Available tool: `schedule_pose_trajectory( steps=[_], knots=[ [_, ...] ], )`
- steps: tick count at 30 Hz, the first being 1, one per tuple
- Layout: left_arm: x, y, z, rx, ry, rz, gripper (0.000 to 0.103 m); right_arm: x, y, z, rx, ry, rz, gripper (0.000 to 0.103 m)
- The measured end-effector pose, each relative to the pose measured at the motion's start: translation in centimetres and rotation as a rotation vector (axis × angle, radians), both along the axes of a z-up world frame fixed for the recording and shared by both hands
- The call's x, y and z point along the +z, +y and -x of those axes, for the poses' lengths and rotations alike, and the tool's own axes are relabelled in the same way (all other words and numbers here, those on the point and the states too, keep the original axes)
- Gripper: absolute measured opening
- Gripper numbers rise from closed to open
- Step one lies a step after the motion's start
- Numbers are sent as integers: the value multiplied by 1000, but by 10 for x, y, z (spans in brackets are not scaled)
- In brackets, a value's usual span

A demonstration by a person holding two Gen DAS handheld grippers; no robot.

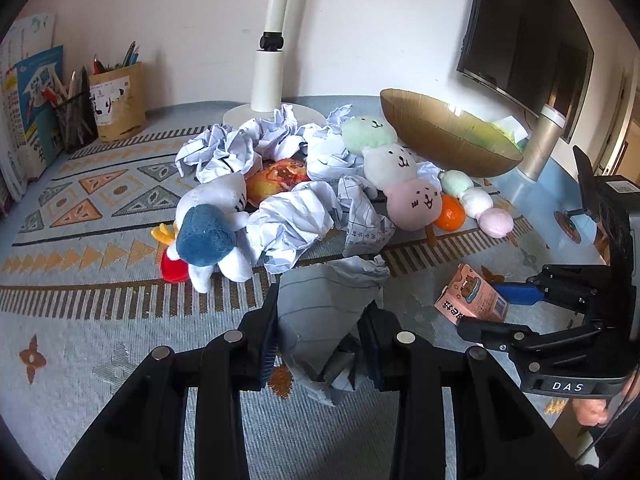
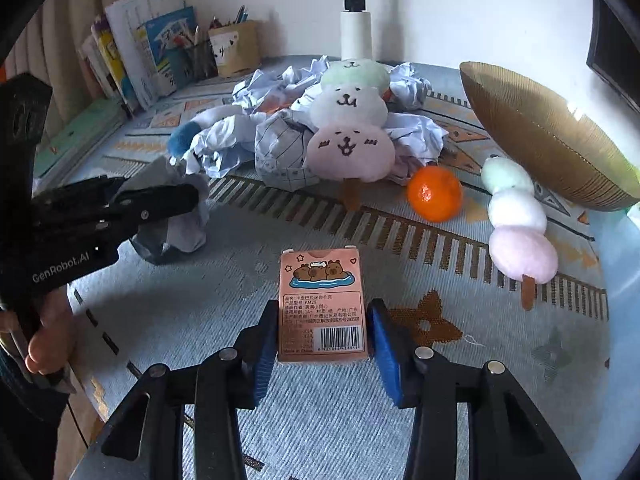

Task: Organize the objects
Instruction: 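Drop the pink juice box into the bowl with right tool while left drops paper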

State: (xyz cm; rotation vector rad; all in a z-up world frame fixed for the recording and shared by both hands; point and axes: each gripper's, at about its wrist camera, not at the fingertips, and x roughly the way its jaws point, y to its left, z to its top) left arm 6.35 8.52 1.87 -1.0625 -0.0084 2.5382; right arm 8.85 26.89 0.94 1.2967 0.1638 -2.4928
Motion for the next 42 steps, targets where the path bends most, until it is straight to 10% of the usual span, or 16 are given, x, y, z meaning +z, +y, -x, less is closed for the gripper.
schedule_pose_trajectory(
  steps=[9, 18, 23, 27, 39, 40, 42],
  knots=[
    [8, 7, -6, -5, 15, 20, 31, 14, 16, -17, 5, 10, 161, 39],
    [99, 68, 9, -111, 192, -45, 31, 119, 100, -3, -189, 291, 196, 39],
    [131, 103, 88, -124, 117, -355, 31, 151, 178, 32, -367, 397, 337, 39],
    [121, 142, 143, -82, 95, -453, 31, 156, 218, 75, -487, 423, 396, 39],
    [69, 211, 182, -93, 99, -280, 33, 110, 235, 131, -587, 309, 325, 40],
    [68, 212, 181, -84, 104, -260, 36, 108, 236, 133, -574, 291, 343, 42],
    [64, 211, 182, -114, 70, -291, 86, 102, 238, 135, -572, 253, 367, 58]
  ],
)
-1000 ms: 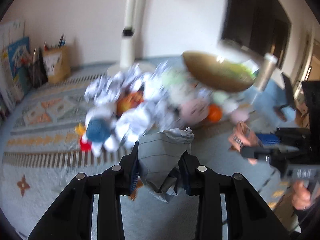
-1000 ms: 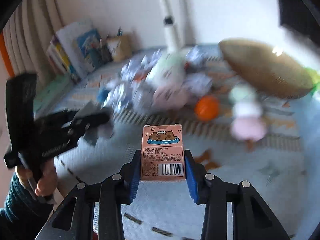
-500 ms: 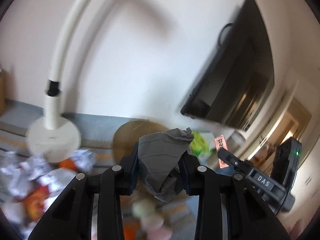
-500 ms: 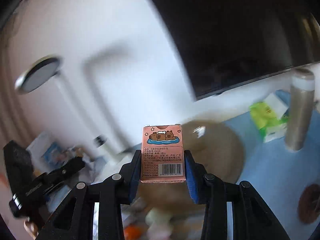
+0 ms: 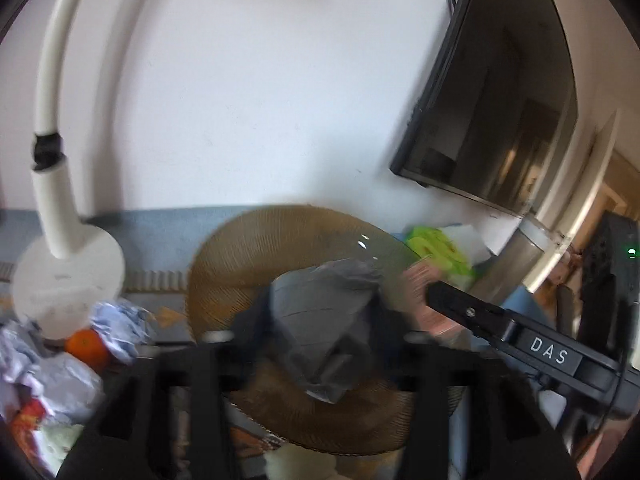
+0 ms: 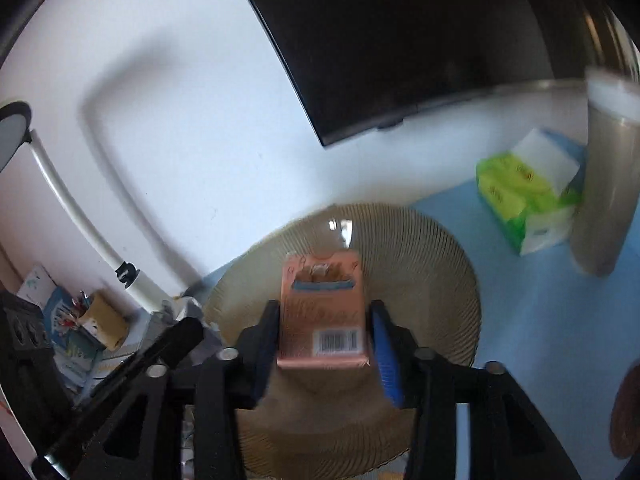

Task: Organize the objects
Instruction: 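Drop the pink juice box into the bowl with right tool while left drops paper, then grasp the white cat plush with the left tool while the right tool grasps the dango plush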

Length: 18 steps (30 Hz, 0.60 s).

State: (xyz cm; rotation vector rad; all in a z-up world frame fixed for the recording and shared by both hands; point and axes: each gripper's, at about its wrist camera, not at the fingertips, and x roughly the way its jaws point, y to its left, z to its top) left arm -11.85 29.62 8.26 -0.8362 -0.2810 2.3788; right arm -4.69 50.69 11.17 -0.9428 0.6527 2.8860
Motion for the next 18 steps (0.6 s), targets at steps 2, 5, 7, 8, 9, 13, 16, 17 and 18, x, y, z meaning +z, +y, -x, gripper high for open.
schedule_pose_trajectory(
  steps=[2, 5, 7, 8, 9, 13, 16, 17, 18],
  knots=[
    [-2, -8, 2, -12, -19, -71, 101, 1, 1, -7, -32, 22, -17, 70],
    [8, -18, -2, -6, 3, -92, 100, 6, 4, -14, -48, 76, -37, 70],
    [14, -25, -6, -1, 15, -113, 100, 7, 5, -17, -44, 107, -14, 71],
    [18, -28, -9, 3, 23, -125, 100, 7, 4, -18, -40, 117, -11, 71],
    [22, -30, -13, 4, 30, -130, 100, 8, 2, -20, -29, 135, -9, 71],
    [48, -38, -37, -56, 76, -77, 100, 19, -18, -34, 88, 172, -15, 77],
    [65, -65, -83, -80, 193, 8, 101, 36, -51, -70, 168, 197, -115, 92],
    [69, -85, -100, -56, 210, 19, 101, 40, -62, -83, 189, 210, -134, 100],
    [71, -102, -112, -26, 215, 21, 101, 44, -75, -101, 201, 230, -146, 103]
  ],
)
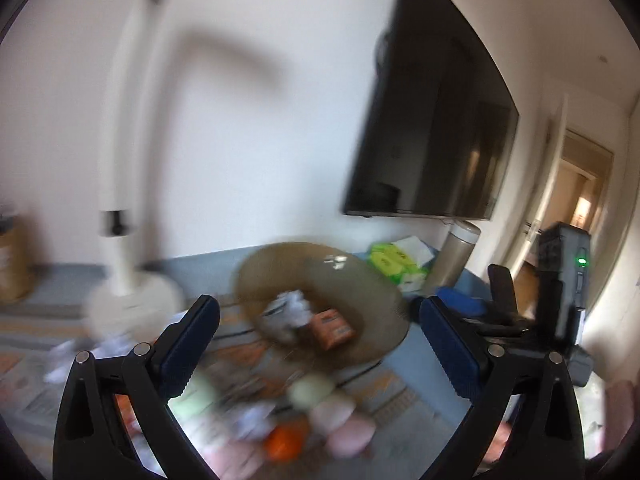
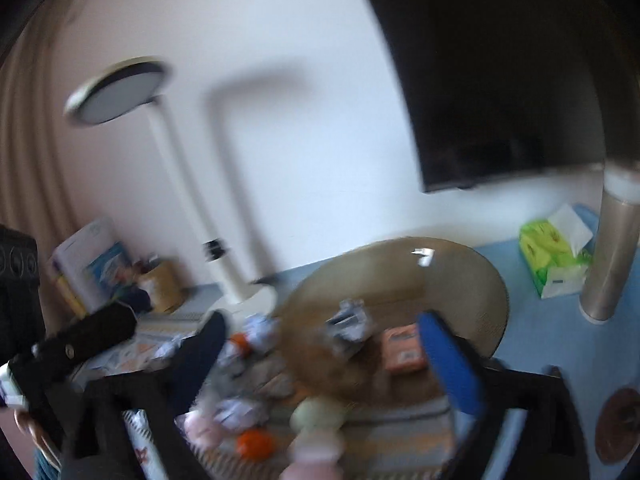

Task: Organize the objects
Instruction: 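Grasp the white cat plush with the left tool while the right tool grasps the dango plush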

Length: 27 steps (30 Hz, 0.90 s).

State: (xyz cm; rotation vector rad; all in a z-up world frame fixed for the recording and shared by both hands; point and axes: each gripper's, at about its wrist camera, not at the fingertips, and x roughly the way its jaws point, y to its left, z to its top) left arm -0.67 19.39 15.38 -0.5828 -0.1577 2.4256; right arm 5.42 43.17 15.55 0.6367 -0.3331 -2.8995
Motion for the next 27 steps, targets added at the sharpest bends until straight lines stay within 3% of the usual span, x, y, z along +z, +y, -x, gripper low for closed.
schedule_pose_trajectory(
  steps=[2, 4, 8, 10, 14, 16, 22, 27],
  knots=[
    [-1, -45, -26, 107, 4, -2, 101, 2, -21, -28, 44, 34, -1, 103],
    [-11, -82, -42, 226, 0, 56, 101, -2, -40, -49, 101, 38, 2, 103],
    [-67, -149, -49, 481, -109, 208, 100, -31, -71, -66, 198, -11, 20, 103],
    [-95, -169, -44, 534, -178, 210, 100, -52, -91, -63, 183, -43, -29, 103],
    [-129, -185, -40, 580, -254, 189, 99, -91, -124, -46, 154, -135, -131, 103],
    [-122, -181, -46, 580, -200, 204, 100, -105, -131, -39, 102, -199, -192, 103],
    [-126, -161, -51, 512, -173, 314, 100, -110, -146, -35, 62, -200, -303, 103],
    [-125, -171, -51, 493, -215, 259, 100, -109, -140, -37, 52, -194, -283, 103]
  ],
)
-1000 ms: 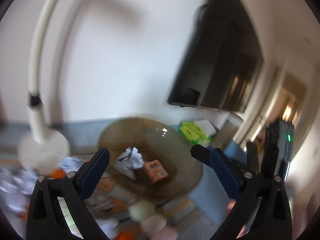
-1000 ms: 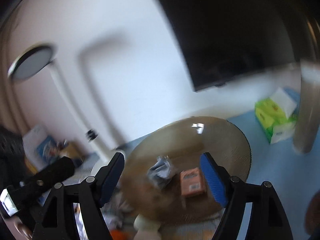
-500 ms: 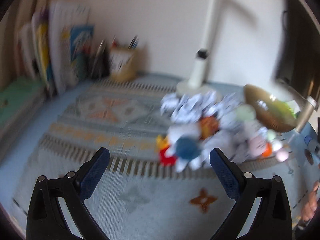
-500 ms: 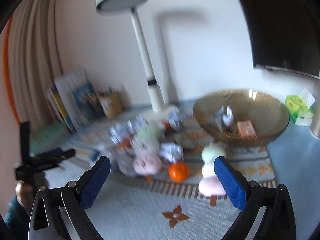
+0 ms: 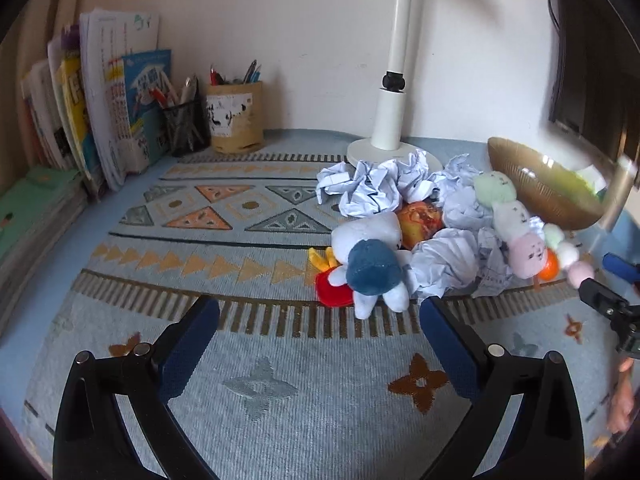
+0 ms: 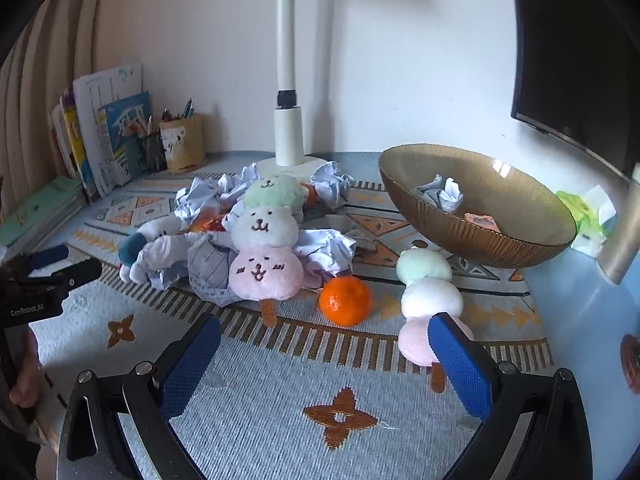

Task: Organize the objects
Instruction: 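Grasp the white cat plush with the left tool while the right tool grasps the dango plush, then carry the cat plush with the left tool into the bowl while the right tool drops the dango plush there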

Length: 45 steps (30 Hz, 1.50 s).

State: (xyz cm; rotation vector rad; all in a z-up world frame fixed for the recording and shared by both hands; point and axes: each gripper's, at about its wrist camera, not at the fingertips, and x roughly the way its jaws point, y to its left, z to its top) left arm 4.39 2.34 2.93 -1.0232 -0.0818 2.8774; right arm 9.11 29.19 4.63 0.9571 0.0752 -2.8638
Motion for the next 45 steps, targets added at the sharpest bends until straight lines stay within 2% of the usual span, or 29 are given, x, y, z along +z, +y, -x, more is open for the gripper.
schedule_pose_trajectory(
  steps=[1, 3, 4, 8, 10, 12, 16, 18, 19, 20, 21, 23, 24, 26, 28, 30, 33, 35, 36, 38, 39, 40, 42, 45],
  knots=[
    [1, -5, 3, -34, -21, -63, 100, 2, 4, 0, -4, 5, 19, 103],
    [2, -19, 14, -81, -72, -240, 100, 5, 18, 0, -51, 18, 68, 103],
    [4, -23, 21, -84, -86, -281, 100, 5, 24, 1, -81, 19, 83, 103],
    [2, -12, 63, -81, -157, -205, 100, -3, 61, 17, -249, -51, 189, 103],
    [-8, -6, 81, -95, -203, -220, 99, -10, 75, 27, -295, -114, 241, 103],
    [-17, -2, 91, -92, -234, -246, 88, -15, 82, 35, -324, -170, 257, 101],
    [-19, -4, 89, -65, -205, -276, 71, -14, 71, 52, -311, -208, 184, 98],
    [-23, -5, 90, -82, -228, -299, 59, -13, 63, 57, -304, -207, 143, 98],
    [-23, -4, 89, -96, -231, -304, 58, -14, 59, 59, -305, -212, 122, 97],
    [-20, -3, 87, -100, -212, -296, 53, -15, 57, 61, -307, -217, 98, 93],
    [-17, -3, 83, -103, -183, -294, 42, -15, 53, 61, -300, -214, 82, 81],
    [-7, -9, 69, -68, -78, -295, 42, -12, 50, 58, -288, -188, 72, 58],
    [-3, -12, 63, -53, -42, -296, 42, -13, 50, 56, -286, -185, 69, 37],
    [-2, -20, 60, -53, -33, -333, 42, -15, 47, 55, -282, -190, 53, 37],
    [-3, -27, 62, -38, -41, -363, 42, -12, 45, 51, -258, -163, 58, 32],
    [-2, -33, 60, -30, -31, -379, 42, -8, 47, 45, -234, -142, 94, 31],
    [-3, -39, 65, -17, -44, -406, 42, -4, 60, 33, -196, -125, 208, 31],
    [-4, -41, 67, -11, -55, -419, 42, -7, 70, 32, -195, -151, 262, 36],
    [-5, -41, 67, -3, -55, -413, 42, -7, 74, 32, -205, -162, 265, 42],
    [-2, -40, 65, 5, -36, -394, 42, -3, 75, 36, -212, -159, 234, 55],
    [-2, -39, 64, 3, -31, -389, 42, 0, 74, 37, -212, -145, 211, 66],
    [-2, -39, 64, 2, -31, -387, 42, 3, 72, 37, -218, -124, 185, 69],
    [-2, -38, 65, 1, -37, -383, 42, 5, 65, 45, -236, -118, 116, 69],
    [-2, -38, 65, -1, -38, -381, 42, -8, 59, 70, -273, -197, 32, 69]
  ],
)
